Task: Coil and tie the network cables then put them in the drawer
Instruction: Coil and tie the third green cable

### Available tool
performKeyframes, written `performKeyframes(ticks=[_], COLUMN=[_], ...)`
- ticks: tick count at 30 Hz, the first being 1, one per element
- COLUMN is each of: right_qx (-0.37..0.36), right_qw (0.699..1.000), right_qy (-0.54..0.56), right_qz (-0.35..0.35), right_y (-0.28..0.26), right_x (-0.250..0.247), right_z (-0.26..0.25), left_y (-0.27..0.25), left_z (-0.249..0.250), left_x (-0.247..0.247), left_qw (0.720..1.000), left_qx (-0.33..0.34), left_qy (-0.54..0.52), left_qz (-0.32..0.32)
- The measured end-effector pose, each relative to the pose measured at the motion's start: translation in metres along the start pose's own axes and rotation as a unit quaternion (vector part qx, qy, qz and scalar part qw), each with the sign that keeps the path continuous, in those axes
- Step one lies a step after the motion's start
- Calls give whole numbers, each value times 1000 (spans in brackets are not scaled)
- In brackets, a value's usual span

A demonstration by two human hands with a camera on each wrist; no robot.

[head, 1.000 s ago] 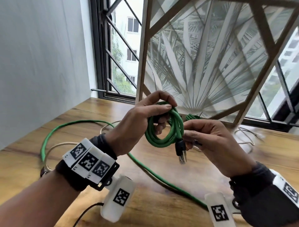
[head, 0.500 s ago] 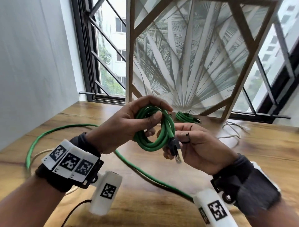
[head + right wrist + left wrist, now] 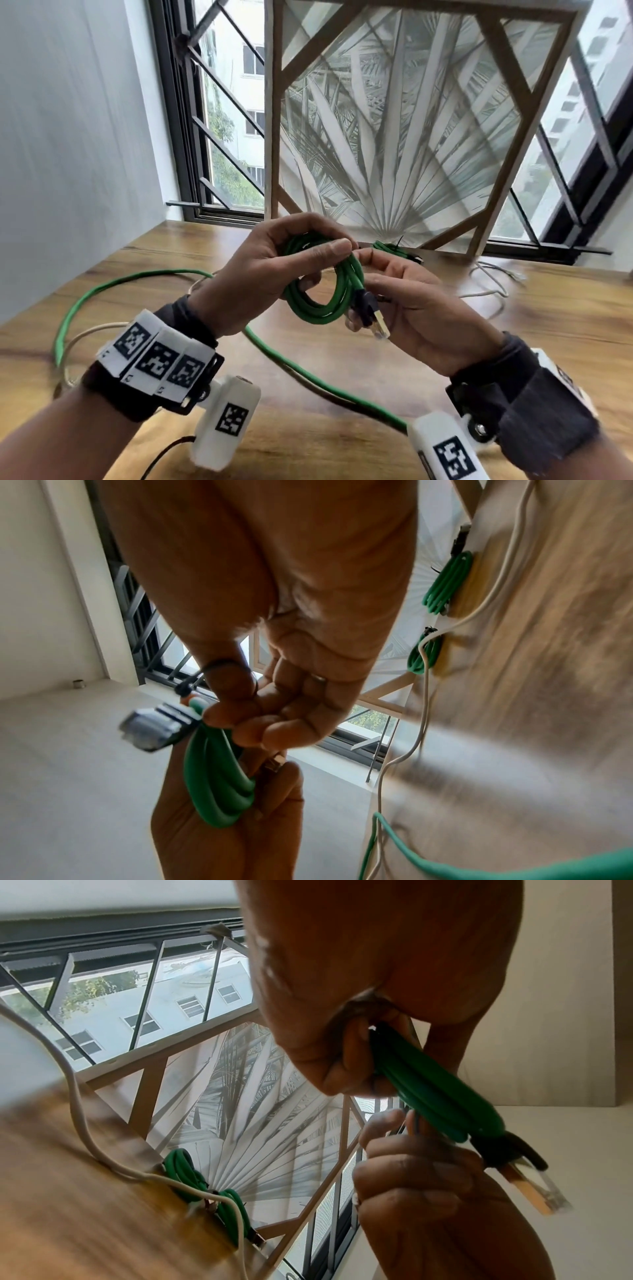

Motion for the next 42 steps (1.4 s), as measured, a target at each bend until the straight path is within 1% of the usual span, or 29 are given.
performKeyframes(ticks=[2,5,7,8,9,11,13,14,18,21,23,27,32,37,40,42], right_qx=[-16,-26,-38,-57,-82,-138,-190,-212,-301,-338,-343,-328,-344,-347,-337,-330], right_qw=[1000,998,996,996,995,990,976,968,930,908,902,905,877,877,867,861], right_qy=[4,64,81,75,60,-4,-75,-98,-189,-233,-249,-257,-321,-316,-351,-371], right_qz=[8,9,-7,-10,-4,38,82,93,97,84,79,85,99,102,107,114], right_y=[0,-3,-6,-7,-8,-8,-8,-9,-15,-19,-20,-19,-19,-18,-16,-16], right_x=[1,2,1,0,-2,-5,-6,-6,2,10,12,9,10,13,11,9], right_z=[-4,-15,-22,-26,-29,-32,-34,-34,-39,-43,-44,-44,-45,-45,-39,-37], left_y=[0,1,1,1,1,1,0,0,0,-1,-2,-4,-3,-3,-2,-2], left_z=[-1,-2,-2,-2,-3,-3,-3,-3,-5,-5,-4,-4,-9,-8,-8,-8], left_x=[-1,-2,-4,-4,-4,-5,-5,-4,0,3,5,5,8,8,9,11], left_qw=[1000,999,998,997,997,997,997,997,997,998,998,998,996,996,996,996], left_qx=[-10,-20,-31,-36,-39,-46,-49,-51,-67,-67,-67,-69,-84,-84,-84,-88], left_qy=[3,0,-8,-12,-16,-28,-32,-28,-22,-8,-3,3,-15,-9,-2,-4], left_qz=[27,49,61,64,65,62,50,42,20,4,-8,-14,-7,-11,-15,-29])
Point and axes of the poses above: each hand's wrist, its own y-axis towards the middle knuckle, its own x-axis out of the palm, z = x × y, the point moved 5 cm from there along y, towards the middle knuckle, and after that the axes turned 1 degree about y, right-handed, at the moved point
